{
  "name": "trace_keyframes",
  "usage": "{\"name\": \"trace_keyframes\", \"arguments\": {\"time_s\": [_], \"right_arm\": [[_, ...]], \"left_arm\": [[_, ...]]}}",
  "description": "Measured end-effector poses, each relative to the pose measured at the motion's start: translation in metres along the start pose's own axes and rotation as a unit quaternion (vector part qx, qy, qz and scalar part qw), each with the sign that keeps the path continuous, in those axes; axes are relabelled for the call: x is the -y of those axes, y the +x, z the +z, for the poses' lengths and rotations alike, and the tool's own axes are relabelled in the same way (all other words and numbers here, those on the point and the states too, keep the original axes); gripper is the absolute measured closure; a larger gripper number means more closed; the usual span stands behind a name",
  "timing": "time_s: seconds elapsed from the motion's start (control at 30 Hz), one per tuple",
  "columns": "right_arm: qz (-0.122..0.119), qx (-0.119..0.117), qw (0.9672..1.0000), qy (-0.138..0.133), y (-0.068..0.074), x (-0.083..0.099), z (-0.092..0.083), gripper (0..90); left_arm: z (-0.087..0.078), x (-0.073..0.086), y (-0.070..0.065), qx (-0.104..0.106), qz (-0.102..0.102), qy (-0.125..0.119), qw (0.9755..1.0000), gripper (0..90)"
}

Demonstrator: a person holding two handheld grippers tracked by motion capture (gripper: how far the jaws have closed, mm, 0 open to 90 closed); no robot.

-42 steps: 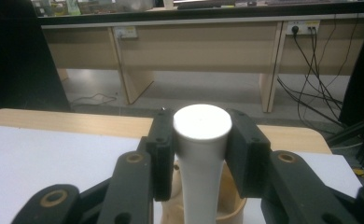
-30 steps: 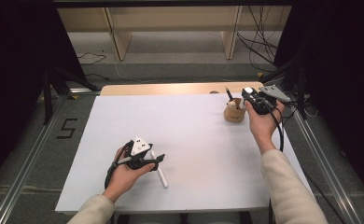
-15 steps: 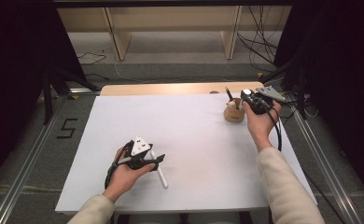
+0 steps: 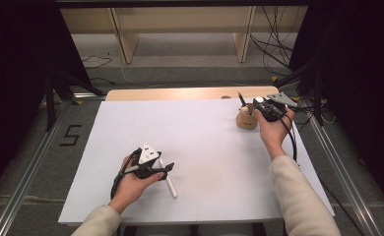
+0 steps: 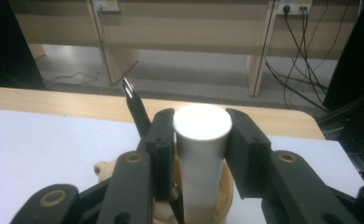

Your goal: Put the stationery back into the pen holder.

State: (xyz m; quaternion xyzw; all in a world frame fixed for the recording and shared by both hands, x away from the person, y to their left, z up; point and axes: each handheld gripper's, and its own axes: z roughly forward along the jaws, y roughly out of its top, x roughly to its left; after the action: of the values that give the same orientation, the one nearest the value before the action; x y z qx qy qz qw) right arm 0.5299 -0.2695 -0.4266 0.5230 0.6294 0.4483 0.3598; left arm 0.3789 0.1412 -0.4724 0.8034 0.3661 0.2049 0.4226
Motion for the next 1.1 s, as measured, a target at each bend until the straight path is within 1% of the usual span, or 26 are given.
{"name": "trace_keyframes", "arguments": {"time_s": [0.13,0.27,0.37,0.57,0.6,0.7,0.77,0.93,1.0,1.1], "right_arm": [[-0.005,0.001,1.0000,0.007,-0.001,0.002,0.001,64.5],[-0.005,0.002,0.9999,0.011,-0.001,0.003,0.002,64.4],[-0.007,-0.002,0.9998,0.020,-0.001,0.005,0.003,63.1],[0.000,-0.005,0.9996,0.027,0.001,0.005,-0.001,46.4],[0.004,-0.007,0.9995,0.032,0.002,0.006,-0.002,44.2],[0.003,-0.010,0.9992,0.039,0.002,0.008,-0.005,40.5],[0.005,-0.011,0.9994,0.032,0.002,0.010,-0.009,40.4],[0.001,-0.020,0.9993,0.033,0.004,0.016,-0.018,39.9],[0.004,-0.025,0.9992,0.029,0.006,0.018,-0.024,39.8],[0.000,-0.036,0.9989,0.030,0.010,0.022,-0.032,39.5]], "left_arm": [[0.000,0.000,0.000,0.000,0.001,0.000,1.0000,35.9],[0.000,0.000,0.000,0.000,0.001,0.000,1.0000,35.9],[0.000,0.000,0.000,0.000,0.001,0.000,1.0000,35.9],[0.000,0.000,0.002,-0.002,-0.004,-0.002,1.0000,36.4],[0.000,0.000,0.002,-0.002,-0.004,-0.001,1.0000,36.5],[0.000,0.000,0.003,-0.004,-0.004,-0.001,1.0000,36.8],[0.000,0.000,0.003,-0.005,-0.005,-0.001,1.0000,36.9],[-0.001,0.000,0.004,-0.007,-0.007,-0.001,1.0000,37.2],[-0.001,0.000,0.004,-0.007,-0.009,-0.002,0.9999,37.4],[-0.001,0.001,0.005,-0.010,-0.014,-0.004,0.9999,37.7]]}}
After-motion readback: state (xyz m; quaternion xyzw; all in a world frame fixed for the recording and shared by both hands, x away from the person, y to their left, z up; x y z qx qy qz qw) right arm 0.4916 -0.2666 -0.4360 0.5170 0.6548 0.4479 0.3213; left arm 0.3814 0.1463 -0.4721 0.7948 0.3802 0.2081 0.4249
